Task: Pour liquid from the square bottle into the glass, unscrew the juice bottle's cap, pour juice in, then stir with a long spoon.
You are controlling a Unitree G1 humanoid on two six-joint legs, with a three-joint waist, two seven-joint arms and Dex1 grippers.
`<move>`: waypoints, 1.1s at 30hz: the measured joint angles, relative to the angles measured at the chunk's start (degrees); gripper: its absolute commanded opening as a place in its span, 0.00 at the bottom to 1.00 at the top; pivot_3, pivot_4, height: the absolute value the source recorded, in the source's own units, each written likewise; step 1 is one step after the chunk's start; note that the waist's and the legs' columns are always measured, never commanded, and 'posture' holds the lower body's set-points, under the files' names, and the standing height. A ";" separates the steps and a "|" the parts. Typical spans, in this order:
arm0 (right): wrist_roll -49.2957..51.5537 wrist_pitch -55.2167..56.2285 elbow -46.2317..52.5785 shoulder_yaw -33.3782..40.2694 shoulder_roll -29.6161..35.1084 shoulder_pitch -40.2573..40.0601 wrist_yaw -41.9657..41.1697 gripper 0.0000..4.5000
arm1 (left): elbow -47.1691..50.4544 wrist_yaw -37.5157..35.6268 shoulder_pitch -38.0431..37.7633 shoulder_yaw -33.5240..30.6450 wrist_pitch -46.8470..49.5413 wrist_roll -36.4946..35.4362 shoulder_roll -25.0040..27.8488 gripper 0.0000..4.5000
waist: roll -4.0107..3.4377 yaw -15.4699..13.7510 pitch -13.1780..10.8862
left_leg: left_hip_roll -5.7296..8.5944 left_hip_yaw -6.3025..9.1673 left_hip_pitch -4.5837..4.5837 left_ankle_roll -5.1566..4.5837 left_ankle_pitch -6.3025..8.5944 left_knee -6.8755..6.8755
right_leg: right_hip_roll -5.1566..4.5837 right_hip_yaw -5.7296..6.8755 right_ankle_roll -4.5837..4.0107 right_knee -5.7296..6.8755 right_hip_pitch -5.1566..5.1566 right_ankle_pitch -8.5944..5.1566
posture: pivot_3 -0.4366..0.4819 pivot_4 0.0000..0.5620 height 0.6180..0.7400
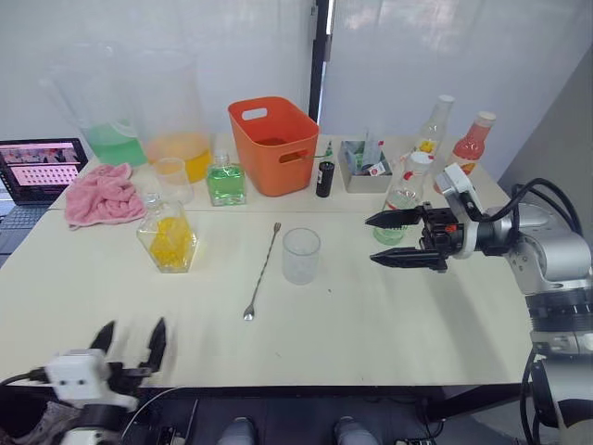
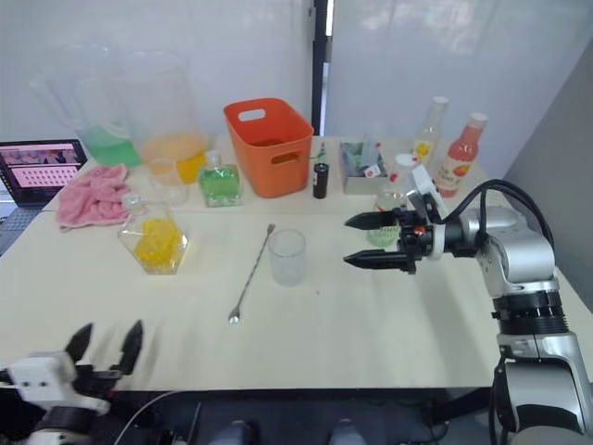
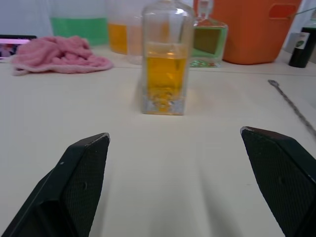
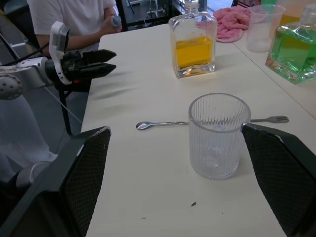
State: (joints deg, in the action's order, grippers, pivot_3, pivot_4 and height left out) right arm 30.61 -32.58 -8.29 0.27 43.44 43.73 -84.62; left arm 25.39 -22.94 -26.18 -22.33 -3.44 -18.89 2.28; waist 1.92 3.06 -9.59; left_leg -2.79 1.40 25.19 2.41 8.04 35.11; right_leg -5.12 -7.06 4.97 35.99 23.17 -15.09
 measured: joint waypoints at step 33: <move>1.89 2.13 7.33 2.83 1.83 -10.42 7.46 0.99 | -16.69 13.31 31.81 3.30 12.38 2.93 12.26 1.00 | 0.00 -0.68 0.00 | -0.02 0.23 0.00 -0.14 -0.09 0.06 | 0.14 0.11 0.40 0.14 -0.05 0.33 | 0.48 0.27 0.88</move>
State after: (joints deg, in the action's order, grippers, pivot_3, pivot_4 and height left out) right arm 32.50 -30.45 -0.96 3.10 45.26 33.31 -77.16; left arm 8.70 -9.63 5.64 -19.03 8.94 -15.96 14.54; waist 1.92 2.38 -9.59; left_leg -2.81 1.63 25.19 2.27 7.95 35.17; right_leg -4.98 -6.96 5.37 36.13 23.12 -14.76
